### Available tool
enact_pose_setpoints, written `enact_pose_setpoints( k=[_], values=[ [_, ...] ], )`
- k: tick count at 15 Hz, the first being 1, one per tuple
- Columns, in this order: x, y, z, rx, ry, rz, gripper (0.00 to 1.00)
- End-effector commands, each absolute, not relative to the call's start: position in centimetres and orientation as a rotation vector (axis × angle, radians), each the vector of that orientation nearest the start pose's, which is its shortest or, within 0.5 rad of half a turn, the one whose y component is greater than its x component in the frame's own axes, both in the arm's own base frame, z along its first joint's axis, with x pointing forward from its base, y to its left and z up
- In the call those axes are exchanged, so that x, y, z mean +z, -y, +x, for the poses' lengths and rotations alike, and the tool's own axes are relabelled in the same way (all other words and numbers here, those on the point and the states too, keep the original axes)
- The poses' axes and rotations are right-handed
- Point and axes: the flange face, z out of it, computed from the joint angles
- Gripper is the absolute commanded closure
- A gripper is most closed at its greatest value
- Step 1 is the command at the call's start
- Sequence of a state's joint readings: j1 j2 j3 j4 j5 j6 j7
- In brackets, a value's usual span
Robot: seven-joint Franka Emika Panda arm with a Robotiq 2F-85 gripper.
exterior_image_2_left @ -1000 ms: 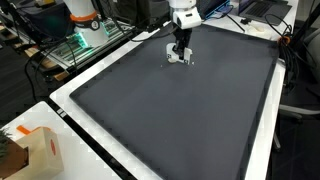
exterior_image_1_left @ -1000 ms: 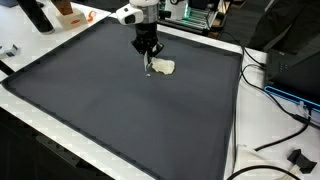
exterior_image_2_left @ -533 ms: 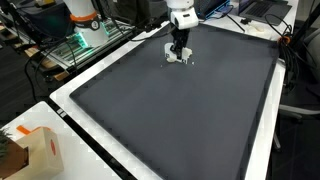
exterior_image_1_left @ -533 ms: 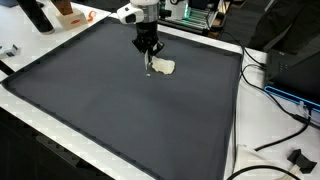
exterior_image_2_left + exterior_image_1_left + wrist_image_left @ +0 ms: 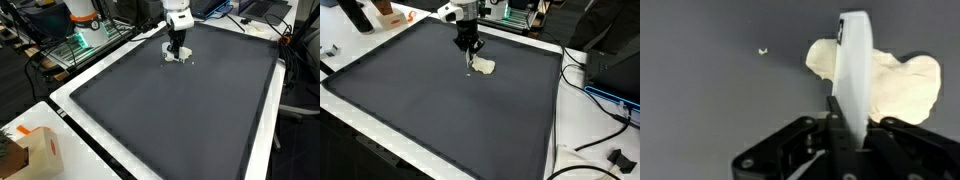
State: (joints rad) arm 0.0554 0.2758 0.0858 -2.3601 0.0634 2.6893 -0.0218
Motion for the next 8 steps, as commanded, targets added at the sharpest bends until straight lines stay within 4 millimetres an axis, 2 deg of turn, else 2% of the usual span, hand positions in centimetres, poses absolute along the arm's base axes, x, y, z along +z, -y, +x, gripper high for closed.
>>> enact_pose_setpoints(
  k=[1,8],
  values=[
    [18.6,-6.8,47.8,0.055,0.157,-3.063,0.99],
    [18.4,-6.6,46.4,0.108,0.132,-3.062,0.99]
  ],
)
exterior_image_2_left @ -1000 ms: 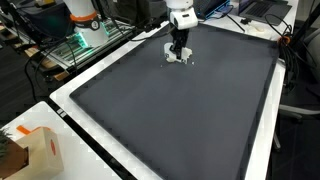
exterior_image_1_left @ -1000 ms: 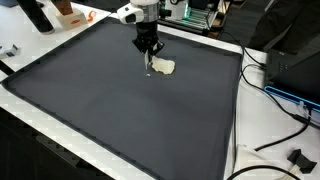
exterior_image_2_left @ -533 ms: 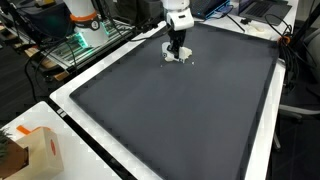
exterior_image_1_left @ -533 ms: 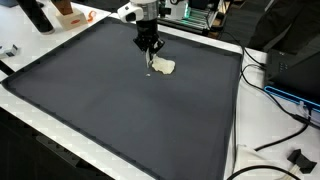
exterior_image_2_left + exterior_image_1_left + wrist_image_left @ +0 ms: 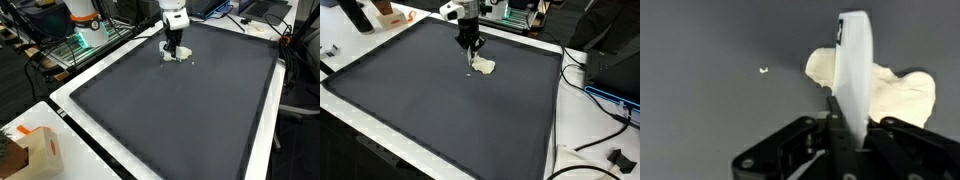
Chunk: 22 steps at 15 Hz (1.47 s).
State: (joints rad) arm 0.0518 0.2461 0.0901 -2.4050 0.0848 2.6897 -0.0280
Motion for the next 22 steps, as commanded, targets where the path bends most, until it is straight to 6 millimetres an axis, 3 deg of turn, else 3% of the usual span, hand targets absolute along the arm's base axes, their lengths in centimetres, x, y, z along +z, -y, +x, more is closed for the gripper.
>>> enact_pose_setpoints(
  k=[1,10,22],
  values=[
    [18.3,-6.6,46.2,0.115,0.128,-3.061,0.99],
    [18.2,-6.2,44.9,0.133,0.098,-3.056,0.99],
    [18.2,-6.6,49.4,-0.01,0.167,-3.099,0.99]
  ],
)
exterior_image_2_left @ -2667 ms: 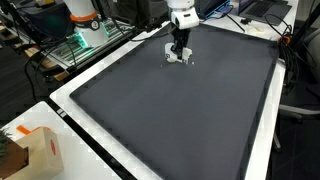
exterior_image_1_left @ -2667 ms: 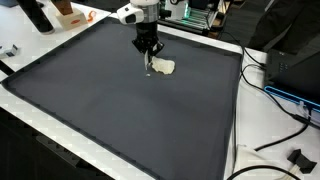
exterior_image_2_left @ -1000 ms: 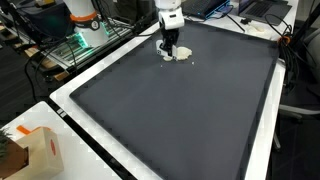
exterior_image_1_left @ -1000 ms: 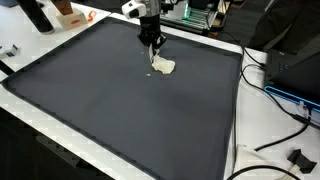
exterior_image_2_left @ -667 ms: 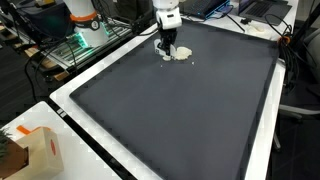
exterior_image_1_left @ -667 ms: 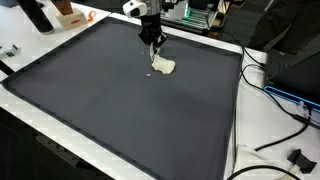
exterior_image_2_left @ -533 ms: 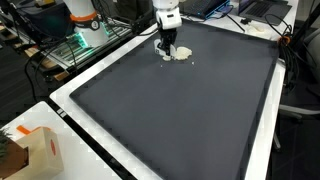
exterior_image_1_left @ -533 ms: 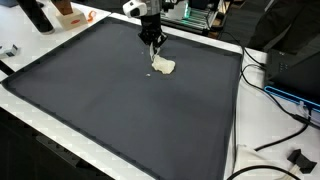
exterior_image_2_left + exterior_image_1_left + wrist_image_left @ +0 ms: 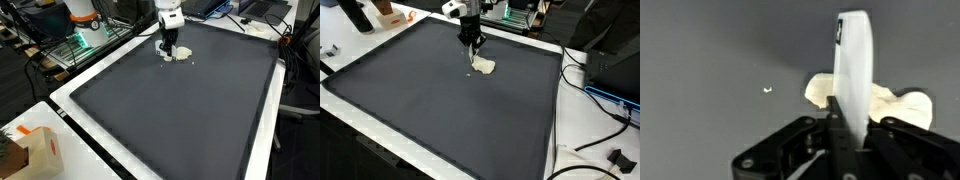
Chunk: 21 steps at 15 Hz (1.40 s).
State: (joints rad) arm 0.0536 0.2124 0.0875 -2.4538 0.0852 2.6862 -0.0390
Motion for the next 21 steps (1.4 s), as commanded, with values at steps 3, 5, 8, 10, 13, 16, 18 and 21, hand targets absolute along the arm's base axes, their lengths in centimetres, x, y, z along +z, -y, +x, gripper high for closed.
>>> enact_pose_setpoints(
  k=[3,5,8,10,13,16,18,21],
  values=[
    [18.0,-6.8,50.5,-0.024,0.192,-3.104,0.99],
    [17.9,-6.9,51.3,-0.027,0.206,-3.105,0.99],
    [17.7,-7.0,52.4,-0.014,0.223,-3.117,0.99],
    [17.6,-7.2,53.1,0.01,0.237,-3.129,0.99],
    [17.6,-7.6,54.4,0.037,0.269,-3.143,0.99],
    [17.6,-8.1,55.6,0.051,0.295,-3.148,0.99],
    [17.7,-8.2,56.2,0.045,0.299,-3.146,0.99],
    [17.8,-7.9,56.4,0.014,0.282,-3.137,0.99]
  ],
)
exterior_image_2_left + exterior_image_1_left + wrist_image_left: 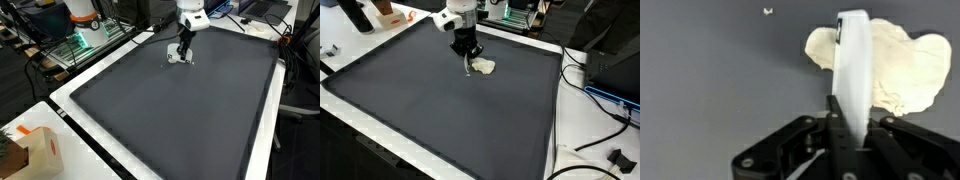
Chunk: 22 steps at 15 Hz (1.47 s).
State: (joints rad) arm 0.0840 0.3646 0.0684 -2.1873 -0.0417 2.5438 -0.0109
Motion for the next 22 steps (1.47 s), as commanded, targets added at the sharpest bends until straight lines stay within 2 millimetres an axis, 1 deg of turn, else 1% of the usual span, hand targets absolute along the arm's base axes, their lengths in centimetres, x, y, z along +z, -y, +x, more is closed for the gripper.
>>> enact_pose_setpoints(
  k=[1,4,8,11,14,19,22],
  values=[
    [18.1,-7.9,56.4,0.003,0.276,-3.138,0.99],
    [18.6,-7.8,56.1,-0.025,0.269,-3.13,0.99],
    [17.6,-7.2,54.9,0.005,0.221,-3.108,0.99],
    [17.6,-6.5,53.8,0.011,0.178,-3.107,0.99],
    [17.6,-6.1,53.1,0.031,0.178,-3.112,0.99],
    [18.3,-5.2,52.7,0.051,0.126,-3.192,0.99],
    [18.9,-5.3,52.5,0.06,0.087,-3.247,0.99]
  ],
)
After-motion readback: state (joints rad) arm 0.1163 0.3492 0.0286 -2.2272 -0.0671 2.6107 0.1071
